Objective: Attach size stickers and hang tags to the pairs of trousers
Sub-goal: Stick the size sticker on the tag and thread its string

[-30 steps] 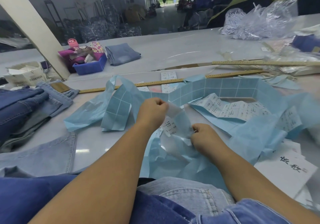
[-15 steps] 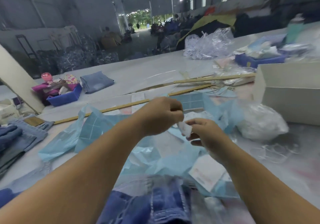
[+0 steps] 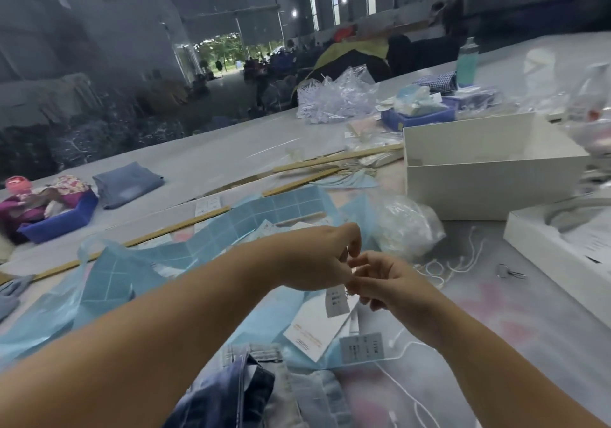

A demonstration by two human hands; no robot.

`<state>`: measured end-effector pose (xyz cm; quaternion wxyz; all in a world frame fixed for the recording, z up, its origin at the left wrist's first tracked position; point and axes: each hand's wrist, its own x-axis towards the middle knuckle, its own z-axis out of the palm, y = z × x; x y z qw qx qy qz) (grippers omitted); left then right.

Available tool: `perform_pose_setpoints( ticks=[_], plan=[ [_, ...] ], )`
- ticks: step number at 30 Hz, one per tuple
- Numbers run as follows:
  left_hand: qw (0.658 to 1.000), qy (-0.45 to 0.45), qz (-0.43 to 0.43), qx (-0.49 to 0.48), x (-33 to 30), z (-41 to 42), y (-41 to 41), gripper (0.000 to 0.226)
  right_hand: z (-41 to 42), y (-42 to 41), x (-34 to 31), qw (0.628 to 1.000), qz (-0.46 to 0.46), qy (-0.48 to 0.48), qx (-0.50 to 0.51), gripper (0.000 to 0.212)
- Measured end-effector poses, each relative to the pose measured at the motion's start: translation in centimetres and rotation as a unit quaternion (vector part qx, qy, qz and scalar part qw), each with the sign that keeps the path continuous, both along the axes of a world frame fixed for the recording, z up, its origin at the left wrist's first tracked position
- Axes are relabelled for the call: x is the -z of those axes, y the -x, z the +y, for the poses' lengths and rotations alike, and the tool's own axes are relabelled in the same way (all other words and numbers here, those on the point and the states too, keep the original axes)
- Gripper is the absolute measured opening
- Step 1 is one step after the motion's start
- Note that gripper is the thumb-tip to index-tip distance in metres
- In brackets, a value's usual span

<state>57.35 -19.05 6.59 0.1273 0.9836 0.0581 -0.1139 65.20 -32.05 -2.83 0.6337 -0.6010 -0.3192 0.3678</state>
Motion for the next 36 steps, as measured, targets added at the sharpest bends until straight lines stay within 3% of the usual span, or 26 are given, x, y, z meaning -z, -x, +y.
perform_pose_setpoints(
  ticks=[5,8,10,13,17,23,28,32,36],
  plan=[
    [1.000,-0.009,0.007,-0.024,2.6,2.1,-0.3,0.025,1.7,-0.1,1.3,0.999,0.009,0.016,0.027,0.017],
    [0.995,-0.053,-0.029,-0.085,4.8,3.9,0.0,0.038,3.2,0.1,2.6,0.989,-0.011,0.100,0.104,0.021],
    [0.986,-0.072,-0.042,-0.146,6.1,5.2,0.4,0.034,3.9,0.6,3.6,0.978,-0.009,0.146,0.148,0.019],
    [0.975,-0.059,0.020,-0.211,8.4,6.7,1.3,0.020,4.4,1.3,4.9,0.967,0.002,0.165,0.195,0.025],
    [0.966,-0.003,0.107,-0.234,10.7,7.1,2.7,0.028,5.1,2.2,5.5,0.959,-0.050,0.179,0.213,0.025],
    [0.963,-0.002,0.121,-0.242,11.9,6.8,2.4,0.020,6.1,2.6,6.3,0.957,-0.050,0.197,0.206,0.025],
    [0.963,-0.009,0.110,-0.244,12.0,6.9,2.4,0.032,6.0,3.1,7.6,0.911,-0.227,0.260,0.226,0.020],
    [0.965,-0.038,0.095,-0.240,12.1,6.6,2.2,0.037,5.9,3.3,7.6,0.831,-0.393,0.330,0.214,0.016],
    [0.968,-0.058,0.089,-0.229,12.1,6.3,2.1,0.033,5.5,2.7,6.9,0.789,-0.450,0.355,0.220,0.048]
  ],
)
